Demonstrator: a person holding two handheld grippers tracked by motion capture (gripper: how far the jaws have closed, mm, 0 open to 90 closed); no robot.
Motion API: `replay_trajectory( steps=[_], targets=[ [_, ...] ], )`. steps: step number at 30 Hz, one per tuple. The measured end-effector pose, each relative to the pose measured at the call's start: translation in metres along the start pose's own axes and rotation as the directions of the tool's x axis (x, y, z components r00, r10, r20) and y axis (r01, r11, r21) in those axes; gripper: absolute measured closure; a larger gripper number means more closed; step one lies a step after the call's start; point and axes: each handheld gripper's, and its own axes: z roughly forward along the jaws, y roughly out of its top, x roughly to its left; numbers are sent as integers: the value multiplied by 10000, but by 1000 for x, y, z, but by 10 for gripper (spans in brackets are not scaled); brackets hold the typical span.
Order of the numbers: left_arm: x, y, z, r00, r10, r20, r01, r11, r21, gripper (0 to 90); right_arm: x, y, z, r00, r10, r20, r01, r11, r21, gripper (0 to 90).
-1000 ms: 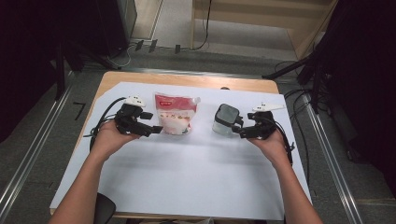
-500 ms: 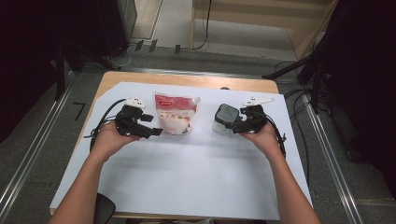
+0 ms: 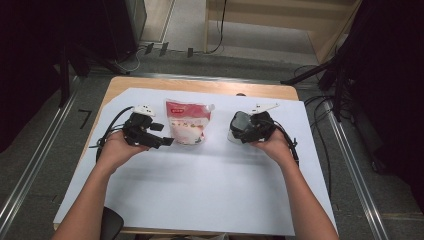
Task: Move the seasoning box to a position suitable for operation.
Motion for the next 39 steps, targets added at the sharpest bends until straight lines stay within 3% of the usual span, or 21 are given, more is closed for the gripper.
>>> replay_trajectory(
  steps=[6,10,14,27,32,39],
  targets=[
    [0,0,0,10000,-21,9,21,10000,73,275,0,-1,1,9999,-138,57,138,9999,-60,88],
    [0,-1,0,10000,0,-27,1,9999,140,275,1,-2,-5,9997,-159,-209,156,9998,-142,165],
    [0,-2,0,10000,-27,-21,28,9999,158,275,5,-1,-5,9994,-341,-49,340,9994,-36,165],
    [1,-4,-1,9999,-131,17,131,9998,128,275,6,-5,-7,9999,86,116,-82,9995,-314,166],
    [0,-4,-1,9999,-108,68,106,9998,165,275,5,-4,-19,9985,547,60,-542,9961,-698,176],
    [-2,-4,-1,9999,-134,2,134,9999,99,275,9,-7,-26,9991,375,179,-365,9980,-520,177]
  ],
)
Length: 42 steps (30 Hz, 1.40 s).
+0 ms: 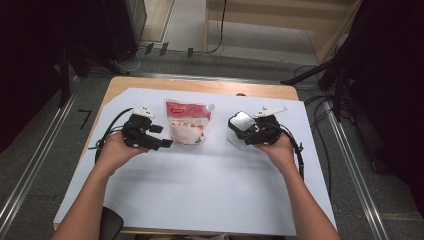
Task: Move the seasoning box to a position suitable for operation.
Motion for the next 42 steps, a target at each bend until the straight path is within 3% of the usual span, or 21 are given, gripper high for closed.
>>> replay_trajectory(
  steps=[12,26,34,42],
  targets=[
    [-1,1,-1,9999,106,10,-107,9999,127,274,15,-5,-16,10000,17,-92,-22,9989,-464,178],
    [-2,0,1,9999,81,76,-82,9999,72,275,51,-13,-29,9979,-253,-601,207,9969,-765,179],
    [-2,-5,2,9998,141,131,-146,9993,349,275,75,-22,-16,9923,-822,-929,772,9954,-570,178],
    [-7,-5,4,9994,256,232,-263,9992,314,274,77,-29,-19,9947,-668,-783,626,9966,-544,177]
  ],
)
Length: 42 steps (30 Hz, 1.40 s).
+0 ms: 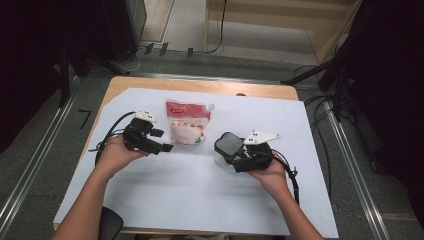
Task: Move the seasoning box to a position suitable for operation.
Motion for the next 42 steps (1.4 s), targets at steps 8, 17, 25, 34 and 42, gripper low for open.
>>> replay_trajectory(
  steps=[8,17,25,34,42],
  targets=[
    [-5,2,0,9999,134,64,-134,9999,-30,273,8,-4,-2,9989,-338,316,321,9982,516,174],
    [-11,4,-2,9994,287,181,-284,9994,-173,275,9,-3,-6,9995,-20,325,-2,9976,697,172],
    [-23,11,-2,9956,696,635,-691,9976,-105,353,5,-2,-33,9979,642,125,-645,9976,251,207],
    [-38,30,6,9867,1205,1092,-1184,9926,-257,356,11,-12,-66,9948,1014,96,-1013,9948,-82,453],
    [-58,49,22,9775,1561,1417,-1535,9877,-292,348,24,-21,-69,9899,1392,-258,-1392,9903,3,737]
  ],
)
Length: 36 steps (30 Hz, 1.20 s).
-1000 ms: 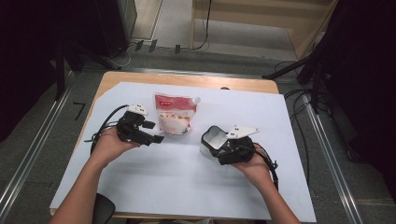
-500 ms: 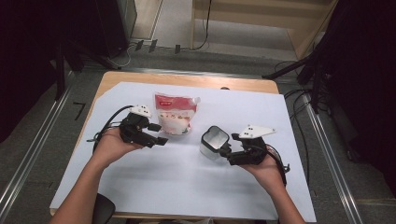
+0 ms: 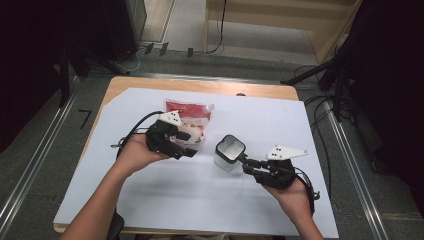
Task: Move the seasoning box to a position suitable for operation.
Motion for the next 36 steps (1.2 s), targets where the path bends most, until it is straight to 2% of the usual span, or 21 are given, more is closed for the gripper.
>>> replay_trajectory(
  steps=[3,5,9,14,16,20,23,27,34,36],
  targets=[
    [-5,5,9,9997,76,228,-78,9999,82,350,1,-3,1,9996,225,-157,-224,9997,51,850],
    [-7,8,14,9991,177,393,-183,9997,149,355,2,-5,2,9999,131,-75,-130,9998,148,900],
    [-14,16,28,9974,447,560,-462,9986,255,352,3,-6,6,9996,263,-75,-261,9991,323,900],
    [-16,21,42,9975,418,572,-435,9986,293,349,5,-9,14,9996,275,-36,-273,9988,415,900],
    [-16,21,48,9974,477,545,-495,9983,318,349,6,-10,17,9998,207,-57,-203,9985,505,900],
    [-14,18,57,9984,268,506,-285,9991,330,345,7,-13,24,9999,135,9,-135,9975,690,900],
    [-13,16,64,9984,356,442,-377,9982,460,341,6,-15,26,9998,170,33,-173,9963,842,900],
    [-12,15,74,9982,260,550,-287,9984,491,347,4,-14,27,9999,100,90,-106,9970,767,900],
    [-12,14,78,9973,345,644,-379,9980,512,361,0,-14,28,9996,274,25,-275,9971,710,900],
    [-12,14,77,9978,407,527,-438,9973,595,382,0,-13,28,9997,234,104,-241,9967,771,900]
  ],
)
